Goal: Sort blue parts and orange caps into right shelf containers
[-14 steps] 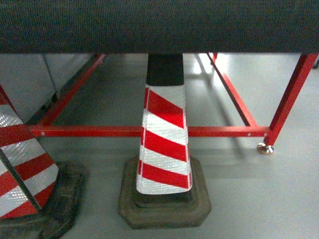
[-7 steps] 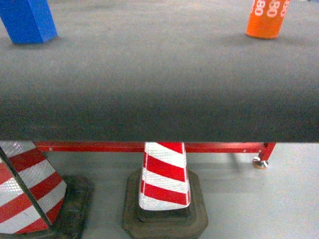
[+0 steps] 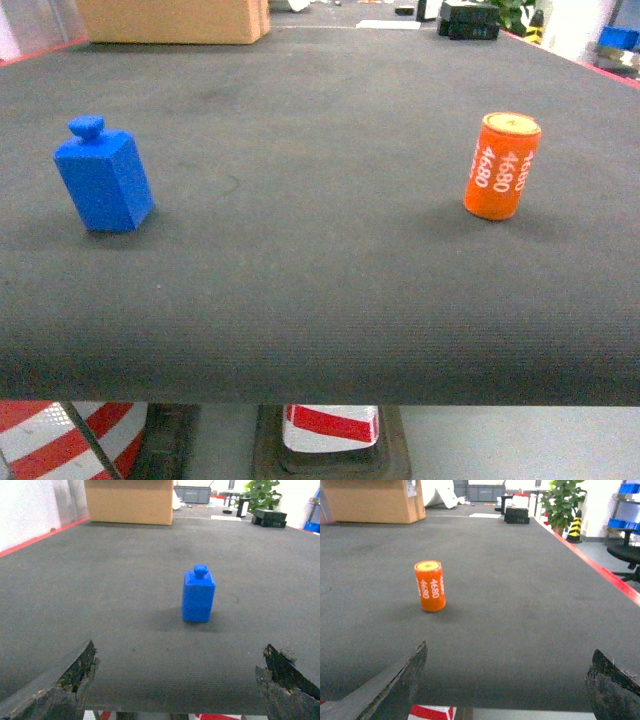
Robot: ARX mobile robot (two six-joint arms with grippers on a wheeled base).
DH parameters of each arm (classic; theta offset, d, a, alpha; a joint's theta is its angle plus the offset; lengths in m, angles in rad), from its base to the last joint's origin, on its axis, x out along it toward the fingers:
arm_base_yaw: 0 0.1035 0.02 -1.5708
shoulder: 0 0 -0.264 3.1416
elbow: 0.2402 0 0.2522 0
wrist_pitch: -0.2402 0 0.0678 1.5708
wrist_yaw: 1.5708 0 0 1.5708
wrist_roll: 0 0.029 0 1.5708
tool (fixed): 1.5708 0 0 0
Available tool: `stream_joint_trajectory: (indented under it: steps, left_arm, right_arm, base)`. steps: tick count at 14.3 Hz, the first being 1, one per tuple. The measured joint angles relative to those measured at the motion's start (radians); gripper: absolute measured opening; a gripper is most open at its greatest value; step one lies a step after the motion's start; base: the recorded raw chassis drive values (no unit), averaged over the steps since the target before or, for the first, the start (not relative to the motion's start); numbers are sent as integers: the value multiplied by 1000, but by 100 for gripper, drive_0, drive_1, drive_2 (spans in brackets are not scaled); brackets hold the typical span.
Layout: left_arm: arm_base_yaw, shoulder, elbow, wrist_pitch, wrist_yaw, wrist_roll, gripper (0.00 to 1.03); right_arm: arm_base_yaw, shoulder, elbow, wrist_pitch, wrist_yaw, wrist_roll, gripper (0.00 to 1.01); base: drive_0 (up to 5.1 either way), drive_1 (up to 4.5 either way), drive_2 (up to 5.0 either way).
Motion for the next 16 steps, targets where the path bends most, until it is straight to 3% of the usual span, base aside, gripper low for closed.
stream_joint_trajectory:
  steps: [16]
  left_arm:
    - [0,0,0,0,0,0,98]
  right_arm:
    - [0,0,0,0,0,0,98]
  base:
    - [0,0,0]
